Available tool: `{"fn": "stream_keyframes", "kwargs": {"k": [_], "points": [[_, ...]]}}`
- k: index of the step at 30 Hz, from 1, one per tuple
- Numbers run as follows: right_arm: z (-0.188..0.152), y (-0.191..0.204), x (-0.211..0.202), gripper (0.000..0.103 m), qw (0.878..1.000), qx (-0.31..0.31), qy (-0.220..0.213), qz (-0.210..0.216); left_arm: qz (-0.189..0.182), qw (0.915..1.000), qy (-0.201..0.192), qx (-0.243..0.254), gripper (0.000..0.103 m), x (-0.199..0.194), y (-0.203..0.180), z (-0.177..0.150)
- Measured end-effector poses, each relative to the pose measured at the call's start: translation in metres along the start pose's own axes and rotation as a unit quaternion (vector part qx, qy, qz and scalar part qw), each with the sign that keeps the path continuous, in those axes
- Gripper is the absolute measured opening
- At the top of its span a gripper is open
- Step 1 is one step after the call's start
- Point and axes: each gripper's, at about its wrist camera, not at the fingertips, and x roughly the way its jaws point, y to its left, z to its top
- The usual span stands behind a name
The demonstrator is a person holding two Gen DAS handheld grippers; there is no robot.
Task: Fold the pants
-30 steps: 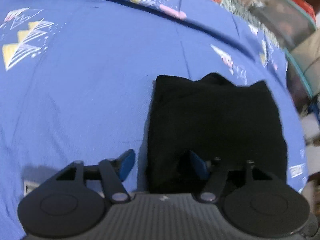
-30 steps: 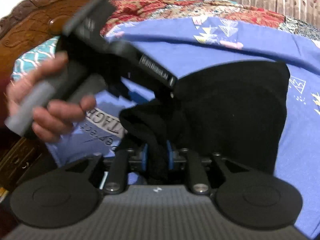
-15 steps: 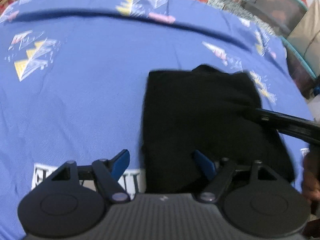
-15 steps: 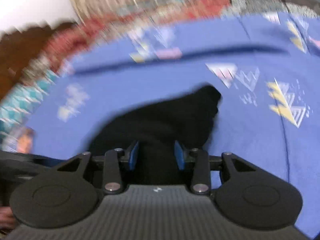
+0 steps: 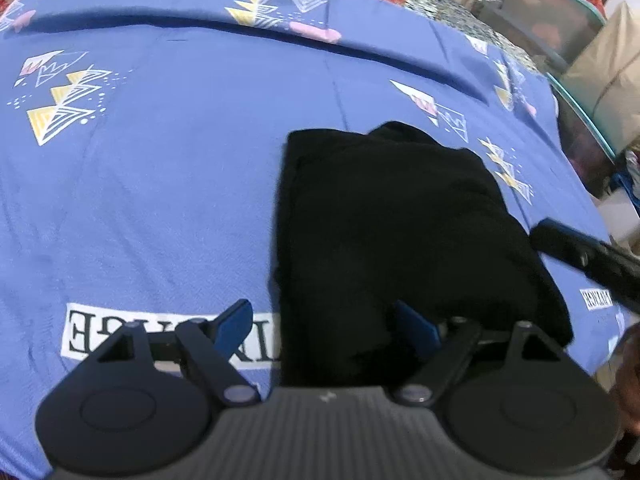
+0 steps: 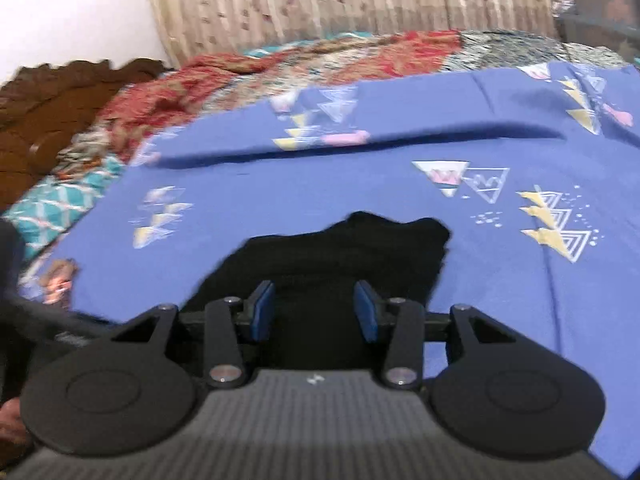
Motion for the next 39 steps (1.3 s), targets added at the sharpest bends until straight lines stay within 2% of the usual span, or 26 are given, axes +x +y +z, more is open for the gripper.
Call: {"fn": "stream_keyframes", "kwargs": {"k": [2,5,8,11,18,22,26,30,34,35,37,38,39], "points": [[-0.006,0.002,0.003,0.045,1.0,-0.019,0.016,0.011,-0.006,0.9999,0.004,0.007,0.08,0.001,-0.004,-0.005],[-0.029,0.006,0.008,0.045,0.997,-0.054,0.044,-0.027,-0.007,0.9998,0.017,0.01,0.082,0.006,-0.005,-0.012],[-0.043,-0.007,0.01,0.052,0.997,-0.012,0.075,-0.029,-0.017,0.9992,0.035,-0.01,0.085,0.014,0.001,-0.019],[-0.059,-0.018,0.016,0.053,0.994,0.019,0.102,-0.029,-0.018,0.9991,0.037,-0.013,0.087,0.016,0.002,-0.022],[-0.061,-0.005,0.011,0.056,0.995,0.01,0.094,-0.042,-0.01,0.9994,0.032,-0.003,0.088,0.012,0.0,-0.024],[-0.058,-0.009,0.002,0.065,0.995,0.023,0.084,-0.039,-0.015,0.9996,0.02,0.01,0.087,-0.001,-0.003,-0.024],[-0.056,-0.023,-0.019,0.072,0.996,0.068,0.06,-0.015,-0.042,0.999,-0.008,0.013,0.09,-0.027,0.001,-0.02],[-0.053,-0.038,-0.039,0.077,0.993,0.109,0.031,-0.009,-0.059,0.9973,-0.043,-0.011,0.097,-0.048,0.015,-0.01],[-0.039,-0.047,-0.046,0.077,0.989,0.144,-0.006,-0.015,-0.062,0.9959,-0.043,-0.048,0.096,-0.044,0.026,0.007],[-0.034,-0.046,-0.046,0.077,0.989,0.145,-0.017,-0.017,-0.064,0.9955,-0.043,-0.055,0.095,-0.042,0.027,0.01],[-0.02,-0.042,-0.043,0.063,0.989,0.142,-0.033,-0.018,-0.062,0.9953,-0.043,-0.061,0.091,-0.036,0.028,0.017],[-0.015,-0.039,-0.04,0.049,0.99,0.138,-0.035,-0.018,-0.058,0.9954,-0.042,-0.063,0.087,-0.033,0.027,0.019],[-0.011,-0.037,-0.037,0.041,0.99,0.136,-0.036,-0.015,-0.058,0.9955,-0.04,-0.065,0.086,-0.03,0.027,0.022]]}}
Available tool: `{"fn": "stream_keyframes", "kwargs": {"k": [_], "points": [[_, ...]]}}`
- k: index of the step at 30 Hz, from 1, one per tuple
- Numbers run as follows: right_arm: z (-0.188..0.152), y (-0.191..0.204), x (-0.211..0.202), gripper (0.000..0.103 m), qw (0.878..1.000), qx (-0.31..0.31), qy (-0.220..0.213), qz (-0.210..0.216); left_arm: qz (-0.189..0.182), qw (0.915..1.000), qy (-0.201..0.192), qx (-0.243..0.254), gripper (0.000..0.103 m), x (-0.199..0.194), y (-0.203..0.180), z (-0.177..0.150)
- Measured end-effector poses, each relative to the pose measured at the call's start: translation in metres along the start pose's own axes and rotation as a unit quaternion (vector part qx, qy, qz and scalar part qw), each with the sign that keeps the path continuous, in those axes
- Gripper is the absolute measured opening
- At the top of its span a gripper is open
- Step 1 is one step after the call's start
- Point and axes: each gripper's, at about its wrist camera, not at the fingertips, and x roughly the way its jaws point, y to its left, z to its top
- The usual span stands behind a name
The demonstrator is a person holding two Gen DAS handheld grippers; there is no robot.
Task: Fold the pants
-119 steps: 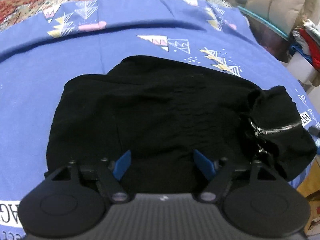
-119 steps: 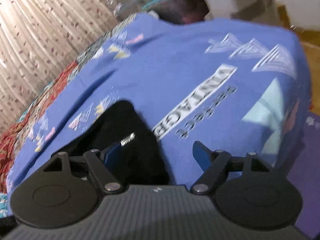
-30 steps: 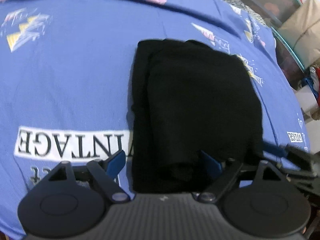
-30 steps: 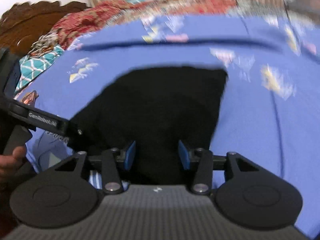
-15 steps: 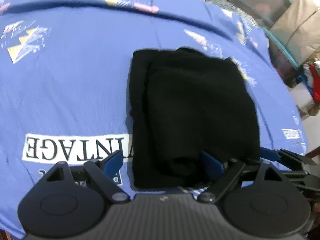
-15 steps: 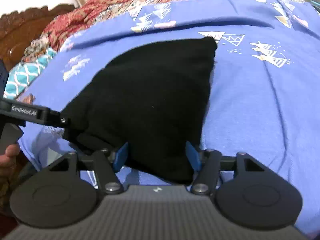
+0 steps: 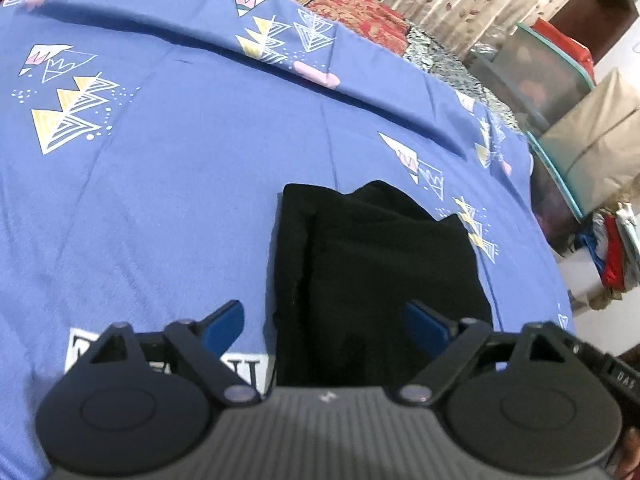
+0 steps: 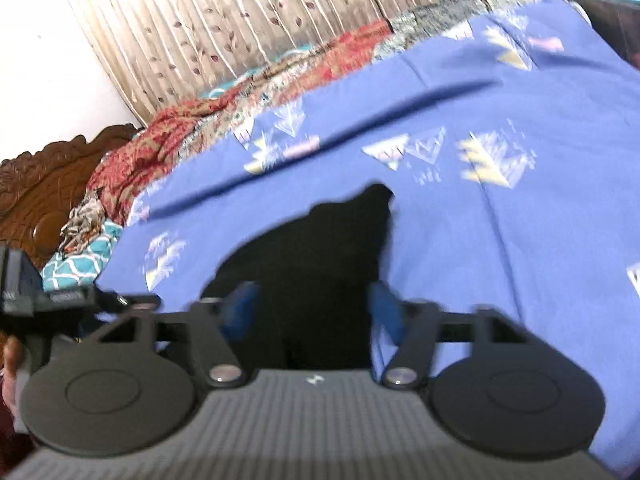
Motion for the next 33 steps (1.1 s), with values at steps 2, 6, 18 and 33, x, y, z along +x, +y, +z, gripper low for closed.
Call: {"fn": "stream_keyframes", "kwargs": {"k": [2,6,18,33], "points": [[0.002,0.007,0.007,0.037,1.0,-0.008,0.004,0.021,-0.002,1.0,0.006,0.0,0.085,0.007,-0.002,0.0],[-0.014,0.023,0.029,0.038,0.997,-0.049,0.047,0.036,0.014,0.9992,0.035,0.01,0.078,0.029,-0.003,-0.013],[-0.044,0.008,0.047,0.044,0.993,-0.084,0.075,-0.027,0.025,0.9978,0.06,0.016,0.089,0.054,-0.001,-0.034],[-0.046,0.007,0.045,0.044,0.993,-0.09,0.07,-0.029,0.029,0.9983,0.041,0.029,0.09,0.051,-0.005,-0.044]]}}
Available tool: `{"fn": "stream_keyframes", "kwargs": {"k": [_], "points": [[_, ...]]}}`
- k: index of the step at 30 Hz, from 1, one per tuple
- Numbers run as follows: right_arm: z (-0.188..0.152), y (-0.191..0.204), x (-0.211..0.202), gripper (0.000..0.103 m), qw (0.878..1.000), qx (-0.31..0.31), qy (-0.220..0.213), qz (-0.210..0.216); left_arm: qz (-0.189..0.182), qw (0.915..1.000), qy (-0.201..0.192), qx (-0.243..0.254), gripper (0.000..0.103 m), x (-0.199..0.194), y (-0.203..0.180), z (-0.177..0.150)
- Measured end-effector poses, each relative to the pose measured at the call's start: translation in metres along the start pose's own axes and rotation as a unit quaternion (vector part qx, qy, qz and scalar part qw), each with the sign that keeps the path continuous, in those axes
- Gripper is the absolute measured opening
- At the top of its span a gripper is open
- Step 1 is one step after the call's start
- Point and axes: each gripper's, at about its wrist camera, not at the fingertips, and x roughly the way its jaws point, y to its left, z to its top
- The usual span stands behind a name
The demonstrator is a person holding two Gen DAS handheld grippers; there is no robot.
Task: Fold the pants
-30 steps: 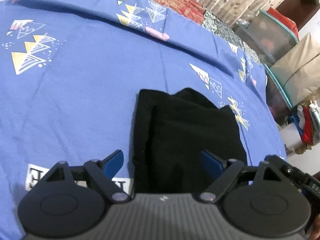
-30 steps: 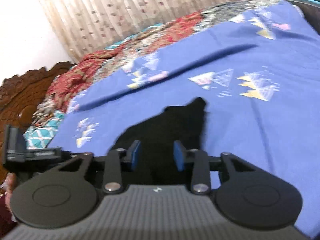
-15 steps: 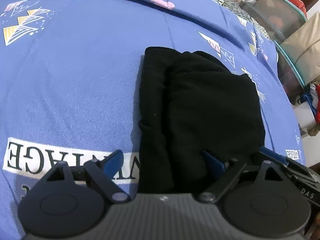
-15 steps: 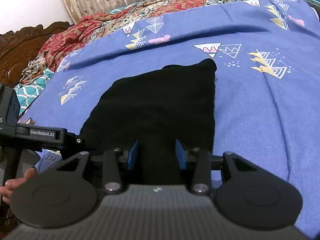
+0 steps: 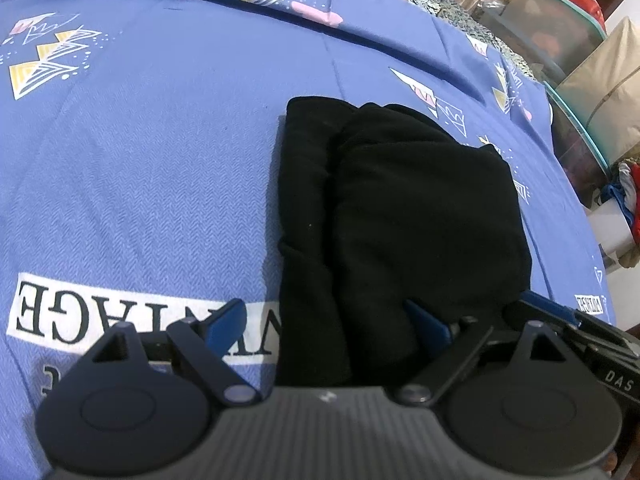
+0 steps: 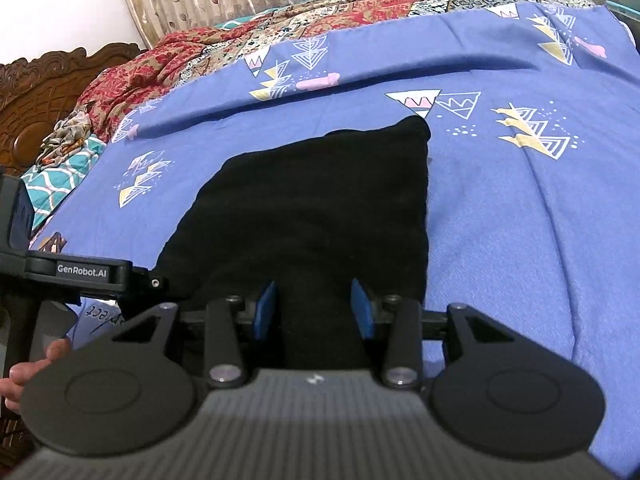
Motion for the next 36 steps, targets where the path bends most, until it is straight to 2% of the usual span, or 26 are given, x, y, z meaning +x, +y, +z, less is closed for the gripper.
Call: {"fn": "stream_keyframes", "kwargs": {"k": [5,7,9,11,13,15,18,23,25,26,27,28,29,30,33,36], "points": [[0.002,-0.002,-0.001,0.048,1.0,0.007,-0.002,0.006,-0.014,0.9998,0.007,-0.011,0.092,-0.004,0.004,0.005],[0.005,-0.005,-0.009,0.06,1.0,0.013,-0.008,0.023,-0.02,0.9997,0.003,-0.015,0.093,-0.013,0.008,0.01],[0.009,-0.014,-0.022,0.078,0.998,0.039,-0.027,0.049,-0.024,0.9994,-0.023,-0.011,0.098,-0.029,0.014,0.015],[0.013,-0.028,-0.033,0.086,0.995,0.067,-0.051,0.056,-0.037,0.9982,-0.044,-0.014,0.103,-0.043,0.023,0.021],[0.017,-0.043,-0.037,0.088,0.992,0.096,-0.064,0.054,-0.052,0.9971,-0.049,-0.024,0.103,-0.047,0.033,0.029],[0.019,-0.058,-0.032,0.089,0.988,0.132,-0.061,0.053,-0.053,0.997,-0.047,-0.031,0.103,-0.044,0.038,0.037],[0.02,-0.072,-0.014,0.09,0.982,0.174,-0.038,0.063,-0.051,0.9974,-0.028,-0.042,0.103,-0.029,0.042,0.044],[0.014,-0.071,0.02,0.09,0.976,0.196,0.005,0.092,-0.062,0.9968,0.02,-0.047,0.103,0.009,0.034,0.041],[0.012,-0.069,0.035,0.09,0.974,0.201,0.022,0.103,-0.057,0.9979,0.011,-0.028,0.102,0.017,0.024,0.036],[0.012,-0.069,0.043,0.09,0.97,0.214,0.029,0.116,-0.056,0.9983,0.009,-0.01,0.094,0.02,0.017,0.034],[0.014,-0.066,0.05,0.085,0.967,0.224,0.032,0.12,-0.063,0.9979,0.011,0.011,0.059,0.021,0.009,0.031],[0.02,-0.061,0.052,0.072,0.967,0.219,0.035,0.124,-0.076,0.9968,0.018,0.02,0.051,0.02,0.003,0.032],[0.029,-0.054,0.053,0.058,0.969,0.209,0.041,0.125,-0.067,0.9974,0.018,0.021,0.044,0.018,-0.003,0.036],[0.039,-0.045,0.053,0.052,0.973,0.192,0.039,0.124,-0.064,0.9975,0.017,0.025,0.032,0.015,-0.007,0.043],[0.078,-0.012,0.043,0.047,0.986,0.106,0.0,0.132,-0.094,0.9955,-0.01,0.007,0.03,-0.006,-0.011,0.075],[0.122,0.011,0.027,0.046,0.985,0.045,-0.083,0.145,-0.083,0.9908,-0.099,0.039,0.03,-0.037,-0.022,0.114]]}}
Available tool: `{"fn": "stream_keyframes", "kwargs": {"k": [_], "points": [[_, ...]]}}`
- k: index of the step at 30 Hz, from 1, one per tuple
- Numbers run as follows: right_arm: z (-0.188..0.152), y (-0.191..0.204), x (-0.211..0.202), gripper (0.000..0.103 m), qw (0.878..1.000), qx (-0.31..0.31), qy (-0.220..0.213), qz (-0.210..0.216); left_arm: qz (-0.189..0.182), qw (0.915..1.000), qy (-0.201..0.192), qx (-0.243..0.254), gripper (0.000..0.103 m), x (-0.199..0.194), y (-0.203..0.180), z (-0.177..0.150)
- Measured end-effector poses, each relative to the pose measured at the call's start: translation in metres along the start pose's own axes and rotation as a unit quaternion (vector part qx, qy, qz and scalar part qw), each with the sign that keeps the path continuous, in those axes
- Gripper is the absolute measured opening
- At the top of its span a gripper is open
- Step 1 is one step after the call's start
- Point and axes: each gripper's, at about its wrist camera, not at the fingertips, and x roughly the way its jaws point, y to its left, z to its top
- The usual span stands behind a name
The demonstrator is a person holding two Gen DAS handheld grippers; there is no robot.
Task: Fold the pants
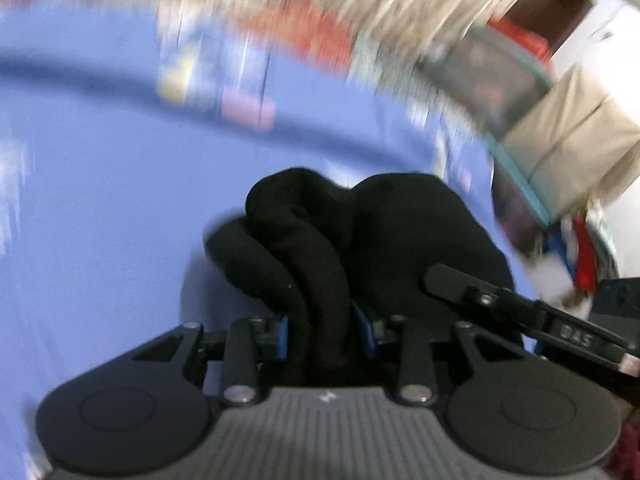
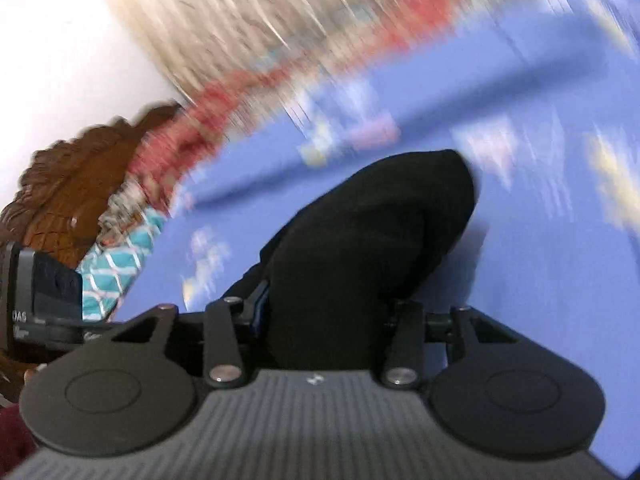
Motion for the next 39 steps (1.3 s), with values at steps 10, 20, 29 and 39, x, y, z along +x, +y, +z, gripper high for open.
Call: {"fn": "stream_keyframes", "kwargs": {"k": [10,20,29,39], "points": [[0.065,-0.016,0.108,0.045,0.997,-0.063,-0.049,-0.018,0.121,0.9898,-0.062,0.042,0.032,0.07,0.035,0.093],[0.031,-0.072,0.158,0.065,0.992,0.042,0.05,-0.11,0.199,0.98,-0.003,0.003,0.049,0.143,0.079,0.072],[-0.001,-0.039,0.059,0.079,0.989,0.041,0.019,-0.142,0.212,0.9772,-0.016,-0.003,0.049,0.063,0.038,0.03],[-0.07,0.004,-0.011,0.085,0.987,0.038,0.061,-0.146,0.213,0.9769,0.018,0.01,0.057,-0.012,-0.014,-0.075]]}}
